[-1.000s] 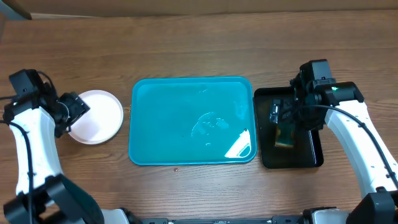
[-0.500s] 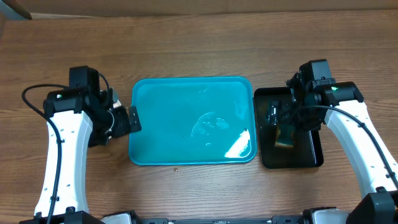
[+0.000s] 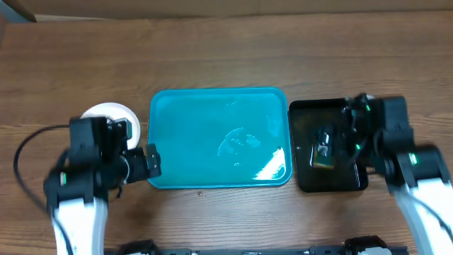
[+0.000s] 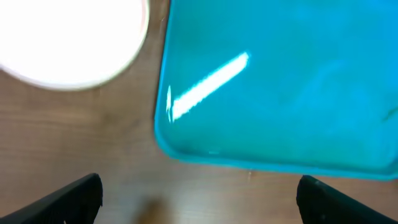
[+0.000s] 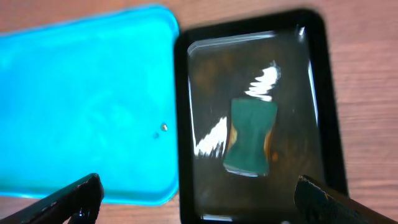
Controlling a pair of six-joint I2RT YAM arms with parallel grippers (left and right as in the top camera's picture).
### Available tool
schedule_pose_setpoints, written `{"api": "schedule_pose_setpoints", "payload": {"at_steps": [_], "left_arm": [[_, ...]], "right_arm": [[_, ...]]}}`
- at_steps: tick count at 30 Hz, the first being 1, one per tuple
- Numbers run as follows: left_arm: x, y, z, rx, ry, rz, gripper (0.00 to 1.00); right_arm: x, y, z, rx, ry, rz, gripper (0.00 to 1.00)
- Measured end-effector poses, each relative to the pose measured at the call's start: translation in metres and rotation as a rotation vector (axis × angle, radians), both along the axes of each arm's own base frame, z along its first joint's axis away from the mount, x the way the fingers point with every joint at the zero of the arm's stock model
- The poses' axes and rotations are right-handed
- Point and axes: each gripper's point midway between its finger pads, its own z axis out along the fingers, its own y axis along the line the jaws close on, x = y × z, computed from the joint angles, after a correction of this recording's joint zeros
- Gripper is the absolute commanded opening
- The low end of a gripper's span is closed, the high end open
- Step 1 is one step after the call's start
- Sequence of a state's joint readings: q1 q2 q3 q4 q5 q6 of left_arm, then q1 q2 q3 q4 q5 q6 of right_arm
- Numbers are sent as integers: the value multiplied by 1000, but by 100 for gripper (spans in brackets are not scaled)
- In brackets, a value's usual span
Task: Clean dirty plates on tray and stack at the side
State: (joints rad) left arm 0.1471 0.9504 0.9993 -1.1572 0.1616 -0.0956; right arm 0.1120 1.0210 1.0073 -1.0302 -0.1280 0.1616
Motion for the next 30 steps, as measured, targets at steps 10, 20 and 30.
{"api": "schedule_pose_setpoints", "payload": {"at_steps": [10, 20, 30], "left_arm": [[-29, -9, 62, 61, -475, -36, 100], [-35, -10, 56, 58, -456, -36, 100], [-35, -10, 56, 58, -456, -36, 100]], "right_arm": [[-38, -6, 54, 28, -299, -8, 100], [-36, -6, 51, 24, -286, -10, 100], [-35, -6, 49, 23, -276, -10, 100]]}}
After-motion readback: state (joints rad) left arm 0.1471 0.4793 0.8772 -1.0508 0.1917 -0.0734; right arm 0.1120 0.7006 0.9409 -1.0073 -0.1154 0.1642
